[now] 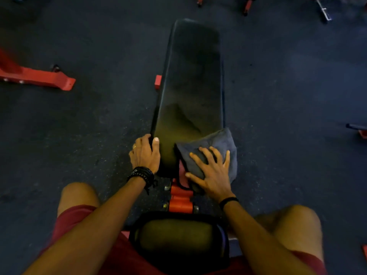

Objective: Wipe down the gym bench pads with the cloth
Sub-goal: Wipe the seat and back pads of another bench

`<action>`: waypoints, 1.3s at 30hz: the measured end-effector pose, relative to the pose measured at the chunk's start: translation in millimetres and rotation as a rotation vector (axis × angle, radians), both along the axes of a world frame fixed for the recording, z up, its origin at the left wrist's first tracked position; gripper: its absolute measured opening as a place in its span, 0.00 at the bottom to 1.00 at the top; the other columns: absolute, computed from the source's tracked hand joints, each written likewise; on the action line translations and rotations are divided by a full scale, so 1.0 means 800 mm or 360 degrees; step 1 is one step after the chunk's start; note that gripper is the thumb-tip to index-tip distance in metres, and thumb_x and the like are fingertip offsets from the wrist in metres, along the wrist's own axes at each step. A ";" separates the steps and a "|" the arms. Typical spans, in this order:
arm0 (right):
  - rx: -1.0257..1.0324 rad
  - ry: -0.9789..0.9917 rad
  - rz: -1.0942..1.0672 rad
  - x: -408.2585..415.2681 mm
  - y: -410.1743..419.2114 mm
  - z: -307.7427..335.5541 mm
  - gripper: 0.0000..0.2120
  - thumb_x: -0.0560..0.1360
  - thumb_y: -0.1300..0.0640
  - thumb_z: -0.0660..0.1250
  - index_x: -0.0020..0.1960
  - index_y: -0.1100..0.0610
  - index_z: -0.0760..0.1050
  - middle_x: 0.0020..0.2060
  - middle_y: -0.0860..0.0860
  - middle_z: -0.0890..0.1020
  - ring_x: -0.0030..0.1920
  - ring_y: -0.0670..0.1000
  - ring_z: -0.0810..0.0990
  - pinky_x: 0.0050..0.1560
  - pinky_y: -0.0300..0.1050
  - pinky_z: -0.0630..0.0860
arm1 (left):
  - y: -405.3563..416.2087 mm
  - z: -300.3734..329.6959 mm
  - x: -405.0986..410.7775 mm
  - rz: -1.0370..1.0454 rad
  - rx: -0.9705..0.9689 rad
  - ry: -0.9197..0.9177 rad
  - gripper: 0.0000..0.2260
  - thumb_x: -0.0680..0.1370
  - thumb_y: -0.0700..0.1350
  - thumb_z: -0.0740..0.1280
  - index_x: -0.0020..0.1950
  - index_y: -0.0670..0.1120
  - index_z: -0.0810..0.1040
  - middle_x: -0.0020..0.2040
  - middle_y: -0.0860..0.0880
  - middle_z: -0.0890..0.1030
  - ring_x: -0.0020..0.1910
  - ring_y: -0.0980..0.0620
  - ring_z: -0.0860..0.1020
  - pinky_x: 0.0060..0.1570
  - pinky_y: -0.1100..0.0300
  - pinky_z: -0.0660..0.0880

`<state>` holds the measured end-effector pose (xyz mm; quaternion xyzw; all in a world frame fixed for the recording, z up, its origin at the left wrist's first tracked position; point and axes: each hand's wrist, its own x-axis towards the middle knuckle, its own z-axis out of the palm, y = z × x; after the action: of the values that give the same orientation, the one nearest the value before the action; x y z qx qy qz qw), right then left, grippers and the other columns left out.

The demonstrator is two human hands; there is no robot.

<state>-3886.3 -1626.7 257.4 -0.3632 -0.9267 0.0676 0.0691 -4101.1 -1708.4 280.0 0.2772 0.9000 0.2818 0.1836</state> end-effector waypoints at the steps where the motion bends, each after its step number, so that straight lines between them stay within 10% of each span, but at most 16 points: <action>1: -0.0108 0.0105 -0.0319 -0.013 -0.008 0.004 0.30 0.74 0.28 0.56 0.72 0.40 0.66 0.74 0.49 0.63 0.75 0.59 0.58 0.67 0.76 0.53 | 0.006 -0.001 0.004 0.0036 -0.0002 -0.0008 0.21 0.83 0.54 0.56 0.72 0.44 0.68 0.70 0.41 0.70 0.67 0.39 0.69 0.67 0.41 0.64; 5: -0.0470 0.0321 -0.1192 -0.053 -0.008 0.014 0.37 0.74 0.29 0.58 0.78 0.40 0.51 0.78 0.57 0.51 0.75 0.65 0.55 0.62 0.72 0.65 | 0.036 -0.002 0.008 0.0084 -0.0029 0.0053 0.25 0.82 0.55 0.58 0.74 0.43 0.63 0.72 0.41 0.66 0.66 0.37 0.69 0.64 0.40 0.66; 11: -0.0538 0.0337 -0.1447 -0.073 0.086 0.008 0.33 0.79 0.34 0.52 0.79 0.48 0.52 0.67 0.61 0.68 0.63 0.65 0.72 0.58 0.64 0.71 | 0.092 -0.013 -0.001 0.0075 -0.0213 0.0190 0.30 0.81 0.59 0.54 0.78 0.44 0.55 0.73 0.40 0.65 0.66 0.36 0.70 0.60 0.39 0.69; 25: -0.0649 0.0689 -0.1124 -0.104 0.228 0.020 0.27 0.78 0.41 0.64 0.73 0.51 0.66 0.63 0.58 0.72 0.63 0.60 0.72 0.60 0.56 0.71 | 0.092 -0.023 -0.004 -0.0043 -0.0293 0.0372 0.30 0.82 0.59 0.49 0.79 0.46 0.52 0.81 0.43 0.48 0.78 0.40 0.54 0.72 0.39 0.60; 32: -0.0042 0.0206 -0.0384 -0.029 0.004 0.012 0.21 0.70 0.43 0.64 0.63 0.43 0.73 0.60 0.54 0.71 0.58 0.58 0.70 0.53 0.57 0.66 | 0.094 -0.036 -0.004 -0.0400 -0.0216 0.0637 0.27 0.82 0.56 0.46 0.78 0.47 0.58 0.80 0.43 0.54 0.78 0.41 0.55 0.72 0.36 0.58; 39: 0.0023 0.0070 -0.0607 -0.156 0.180 0.031 0.21 0.76 0.41 0.61 0.67 0.44 0.69 0.60 0.55 0.71 0.59 0.59 0.69 0.56 0.61 0.66 | 0.093 -0.038 -0.003 -0.0447 -0.0234 0.0641 0.26 0.81 0.53 0.47 0.77 0.46 0.62 0.79 0.43 0.58 0.79 0.43 0.55 0.73 0.37 0.58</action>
<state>-4011.4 -1482.8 281.9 -0.5301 -0.8398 0.0547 0.1035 -4103.4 -1633.9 249.5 0.4361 0.8891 0.1265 0.0577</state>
